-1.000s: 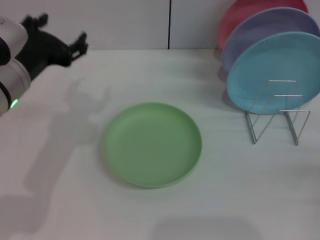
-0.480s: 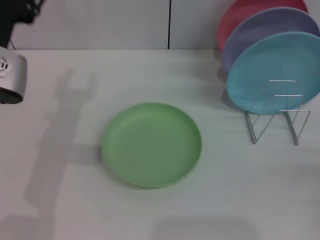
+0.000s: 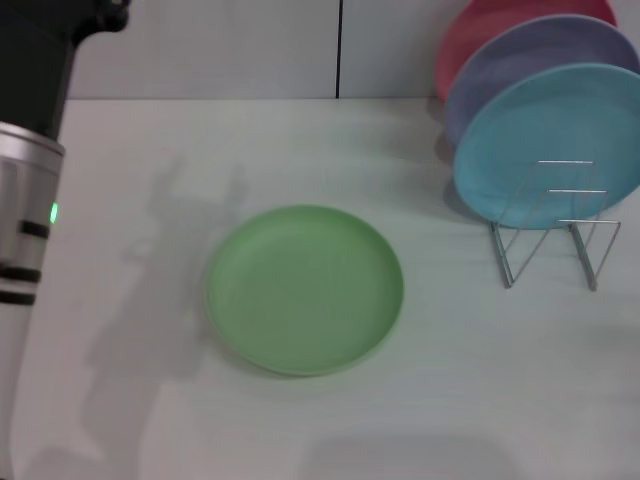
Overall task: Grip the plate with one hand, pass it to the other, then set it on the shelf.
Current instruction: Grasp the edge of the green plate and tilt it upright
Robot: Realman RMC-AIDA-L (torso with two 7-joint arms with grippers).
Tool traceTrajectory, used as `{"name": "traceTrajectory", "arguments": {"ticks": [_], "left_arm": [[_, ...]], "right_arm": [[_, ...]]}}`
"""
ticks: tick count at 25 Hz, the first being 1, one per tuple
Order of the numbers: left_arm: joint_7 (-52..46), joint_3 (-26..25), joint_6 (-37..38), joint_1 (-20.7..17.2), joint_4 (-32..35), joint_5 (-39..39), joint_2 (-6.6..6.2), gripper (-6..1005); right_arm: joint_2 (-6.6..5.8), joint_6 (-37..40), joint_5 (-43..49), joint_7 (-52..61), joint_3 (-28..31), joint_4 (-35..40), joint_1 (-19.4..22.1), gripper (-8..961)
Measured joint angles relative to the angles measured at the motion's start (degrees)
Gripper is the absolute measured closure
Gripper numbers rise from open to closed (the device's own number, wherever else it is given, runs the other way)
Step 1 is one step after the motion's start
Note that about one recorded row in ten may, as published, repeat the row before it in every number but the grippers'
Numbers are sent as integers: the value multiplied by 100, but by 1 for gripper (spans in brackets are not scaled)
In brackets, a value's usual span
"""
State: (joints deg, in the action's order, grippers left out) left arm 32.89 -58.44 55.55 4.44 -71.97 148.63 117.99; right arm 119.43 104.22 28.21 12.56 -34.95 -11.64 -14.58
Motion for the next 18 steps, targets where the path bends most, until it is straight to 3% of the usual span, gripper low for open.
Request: {"name": "traceTrajectory", "arguments": {"ticks": [2,3,4,7,8,9,10,11,12,14,16,17,18], "left_arm": [[-2246,-184,434,192,450,831,-5,175],[-2246,-184,434,192,450,831,-5,175],[-3310,-443,406,336,528,1377,-51,175],[-3810,-621,-55,407,204,1645,-99,177],[-3834,-657,-419,422,3,1694,-90,177],[-3394,-690,-1224,466,-289,1674,1,178],[-3394,-690,-1224,466,-289,1674,1,178],[-2959,-706,-1606,501,-399,1656,51,179],[-1934,-811,-2516,555,-796,1607,57,179],[-1653,-877,-2941,572,-1016,1601,49,180],[-1115,-1064,-4416,599,-1653,1637,30,183],[-579,-1172,-5546,626,-2088,1669,41,184],[-579,-1172,-5546,626,-2088,1669,41,186]], "right_arm": [[1,-36,0,-8,-2,3,-10,249],[1,-36,0,-8,-2,3,-10,249],[-1,-60,1,-9,-3,11,-9,249],[-6,-87,3,-10,-3,23,-12,249],[-6,-96,4,-11,-3,26,-14,249],[-6,-102,5,-11,-3,28,-14,249],[-6,-113,6,-12,-3,30,-15,249],[-7,-130,6,-12,-3,34,-18,249],[-8,-191,7,-13,-3,62,-28,249],[-8,-211,8,-14,-3,75,-28,249],[-8,-239,9,-15,-2,97,-21,249],[-8,-254,9,-16,-3,101,-22,249],[-8,-254,9,-16,-3,101,-22,249]]}}
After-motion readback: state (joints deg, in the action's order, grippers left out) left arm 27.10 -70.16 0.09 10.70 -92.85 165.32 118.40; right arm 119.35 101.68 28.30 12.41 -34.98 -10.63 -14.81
